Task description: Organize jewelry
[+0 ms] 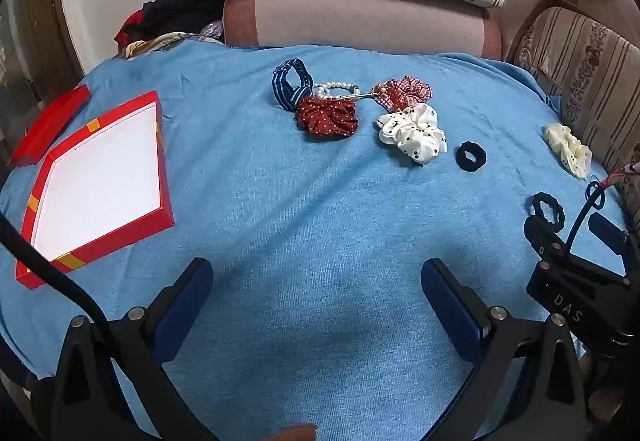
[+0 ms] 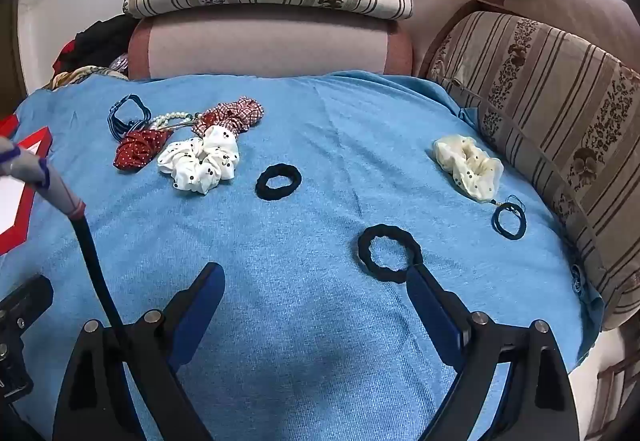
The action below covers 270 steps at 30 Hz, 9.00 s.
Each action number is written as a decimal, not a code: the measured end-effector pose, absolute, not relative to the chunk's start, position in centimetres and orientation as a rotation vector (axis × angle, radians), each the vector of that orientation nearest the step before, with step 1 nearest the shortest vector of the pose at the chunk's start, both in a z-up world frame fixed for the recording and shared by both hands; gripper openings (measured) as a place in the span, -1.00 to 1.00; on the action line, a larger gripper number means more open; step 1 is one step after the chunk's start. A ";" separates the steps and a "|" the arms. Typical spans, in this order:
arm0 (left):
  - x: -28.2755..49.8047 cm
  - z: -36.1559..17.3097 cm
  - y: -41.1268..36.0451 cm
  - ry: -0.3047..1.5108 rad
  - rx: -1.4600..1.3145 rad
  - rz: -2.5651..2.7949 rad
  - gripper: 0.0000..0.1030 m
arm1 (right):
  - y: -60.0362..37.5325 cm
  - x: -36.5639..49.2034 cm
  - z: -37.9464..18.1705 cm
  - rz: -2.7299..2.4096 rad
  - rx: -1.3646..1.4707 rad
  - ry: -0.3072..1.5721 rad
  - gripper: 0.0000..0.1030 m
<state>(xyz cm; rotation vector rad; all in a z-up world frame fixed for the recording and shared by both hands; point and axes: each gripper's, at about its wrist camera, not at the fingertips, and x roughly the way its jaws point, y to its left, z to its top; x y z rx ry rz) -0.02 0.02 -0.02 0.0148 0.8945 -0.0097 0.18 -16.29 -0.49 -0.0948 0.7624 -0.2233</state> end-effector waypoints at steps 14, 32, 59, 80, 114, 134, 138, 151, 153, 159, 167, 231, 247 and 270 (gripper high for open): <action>-0.2 -0.7 0.3 0.921 0.000 -0.002 1.00 | -16.3 0.3 -0.9 -0.222 -0.093 0.774 0.84; 0.2 -1.4 0.6 0.942 -0.007 0.008 1.00 | -16.3 0.5 -1.9 -0.220 -0.089 0.803 0.84; 0.4 -2.1 0.8 0.963 -0.007 0.017 1.00 | -16.5 0.6 -2.3 -0.220 -0.086 0.813 0.84; 1.0 -4.0 0.9 1.003 -0.003 0.030 1.00 | -17.0 0.9 -2.8 -0.222 -0.070 0.839 0.84; 1.2 -5.0 1.2 1.055 -0.017 0.003 1.00 | -17.3 1.3 -1.8 -0.219 -0.069 0.840 0.84; 4.8 4.0 -1.3 0.802 0.100 -0.056 1.00 | -22.7 3.1 0.8 -0.212 0.056 0.819 0.84; 7.1 3.4 -1.1 0.802 0.096 -0.069 1.00 | -22.9 4.5 0.2 -0.186 0.049 0.852 0.78; 14.1 -1.0 -3.0 0.972 0.043 -0.243 0.37 | -22.1 12.9 -2.6 0.022 0.139 0.932 0.38; 14.9 -1.6 -3.3 0.994 0.015 -0.261 0.37 | -22.4 13.6 -3.1 0.031 0.158 0.946 0.38; 17.4 -3.4 -4.8 1.036 -0.049 -0.320 0.37 | -23.0 14.9 -4.4 0.054 0.202 0.953 0.32; 19.4 -5.3 -6.2 1.084 -0.090 -0.374 0.21 | -22.6 15.6 -5.3 0.074 0.169 0.953 0.04; 15.5 -1.6 37.5 0.987 -0.264 0.294 -0.72 | 23.9 22.6 -3.3 0.609 -0.105 1.013 -0.84; 10.7 2.6 36.7 0.871 -0.269 0.318 -0.04 | 16.3 15.6 -4.1 0.518 -0.244 1.060 -0.33; 3.4 8.4 29.6 0.812 -0.256 0.237 0.03 | 13.1 7.9 -4.1 0.513 -0.126 1.199 -0.59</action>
